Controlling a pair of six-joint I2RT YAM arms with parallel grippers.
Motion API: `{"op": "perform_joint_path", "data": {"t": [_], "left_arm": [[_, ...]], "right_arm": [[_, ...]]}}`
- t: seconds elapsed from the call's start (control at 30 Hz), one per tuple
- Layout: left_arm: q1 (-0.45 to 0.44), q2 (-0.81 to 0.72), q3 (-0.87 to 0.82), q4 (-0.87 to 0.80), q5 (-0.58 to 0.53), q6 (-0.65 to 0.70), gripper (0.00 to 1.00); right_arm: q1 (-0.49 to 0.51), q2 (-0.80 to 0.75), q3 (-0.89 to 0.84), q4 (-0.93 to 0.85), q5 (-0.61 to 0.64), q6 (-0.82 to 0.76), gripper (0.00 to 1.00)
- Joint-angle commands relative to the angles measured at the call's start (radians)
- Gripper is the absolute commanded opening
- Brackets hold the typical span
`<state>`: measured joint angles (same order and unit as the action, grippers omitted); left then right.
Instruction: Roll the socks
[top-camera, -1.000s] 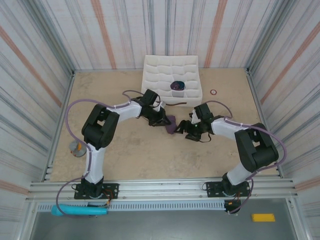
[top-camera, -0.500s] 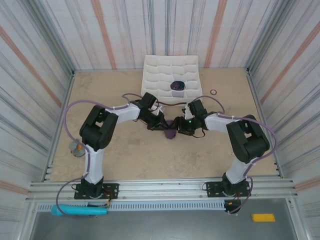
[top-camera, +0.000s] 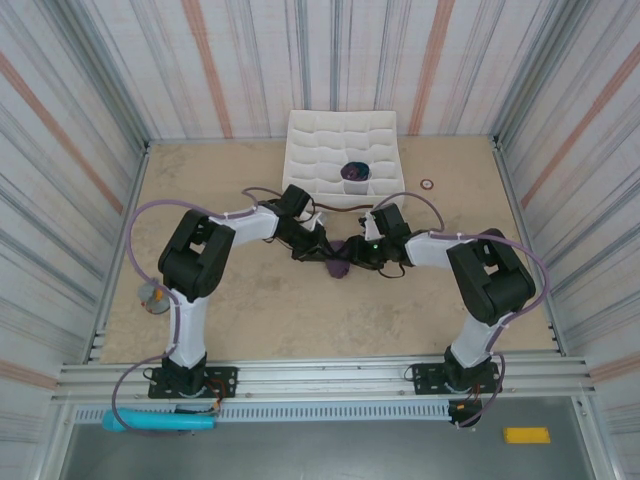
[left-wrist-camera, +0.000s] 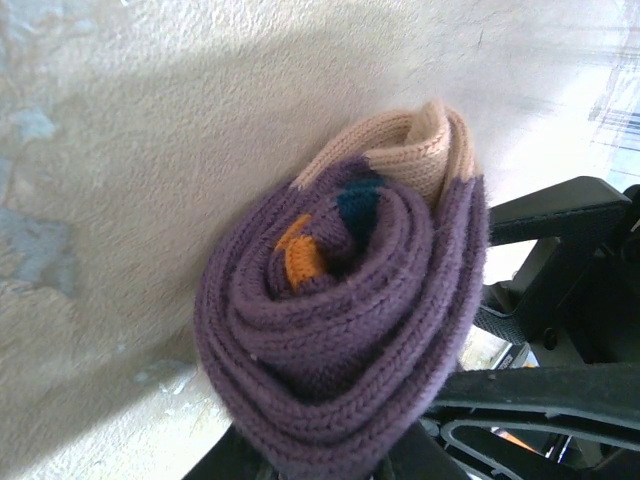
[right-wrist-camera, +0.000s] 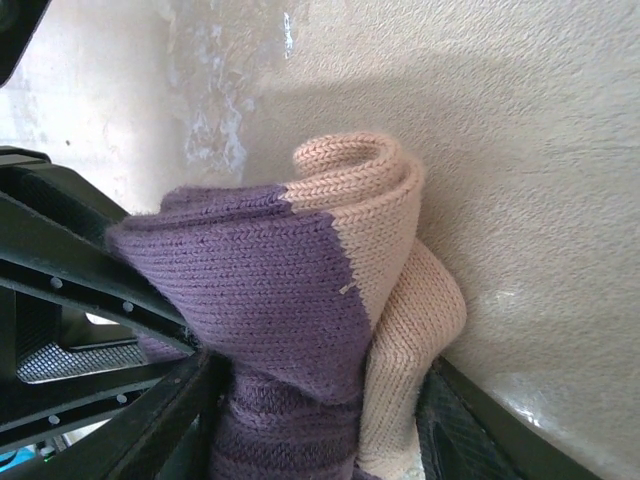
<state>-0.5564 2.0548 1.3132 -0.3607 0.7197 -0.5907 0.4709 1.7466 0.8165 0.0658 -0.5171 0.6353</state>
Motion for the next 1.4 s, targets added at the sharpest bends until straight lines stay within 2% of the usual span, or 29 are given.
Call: {"op": "perform_joint_path", "data": {"t": [0.0,0.07,0.17,0.33,0.47,0.6,0.93,1.17,1.37], "left_arm": [[-0.017,0.020,-0.039,-0.062,-0.070,-0.015,0.09],[-0.017,0.018,-0.039,-0.063,-0.071,-0.015,0.11],[-0.018,0.011,-0.043,-0.064,-0.081,-0.017,0.18],[-0.019,-0.021,-0.081,-0.035,-0.093,-0.042,0.44],[-0.002,-0.083,-0.179,0.055,-0.083,-0.097,0.59],[0.026,-0.146,-0.275,0.162,-0.069,-0.158,0.61],[0.090,-0.297,-0.249,0.058,-0.064,-0.106,0.61],[0.188,-0.386,-0.077,-0.166,-0.121,0.013,0.63],[0.241,-0.302,0.184,-0.359,-0.257,0.157,0.63]], "right_arm": [[0.034,0.079,-0.071,-0.158,0.025,-0.034,0.54],[0.033,0.100,-0.071,-0.142,0.014,-0.027,0.50],[0.034,0.124,-0.072,-0.122,0.006,-0.016,0.37],[0.032,0.120,-0.086,-0.134,0.018,-0.016,0.18],[0.023,0.087,-0.097,-0.157,0.027,-0.021,0.00],[0.011,0.050,-0.092,-0.179,0.029,-0.025,0.00],[0.002,-0.040,-0.040,-0.261,0.057,-0.027,0.00],[-0.016,-0.129,-0.004,-0.339,0.085,-0.052,0.00],[-0.029,-0.220,0.020,-0.400,0.129,-0.096,0.00]]}}
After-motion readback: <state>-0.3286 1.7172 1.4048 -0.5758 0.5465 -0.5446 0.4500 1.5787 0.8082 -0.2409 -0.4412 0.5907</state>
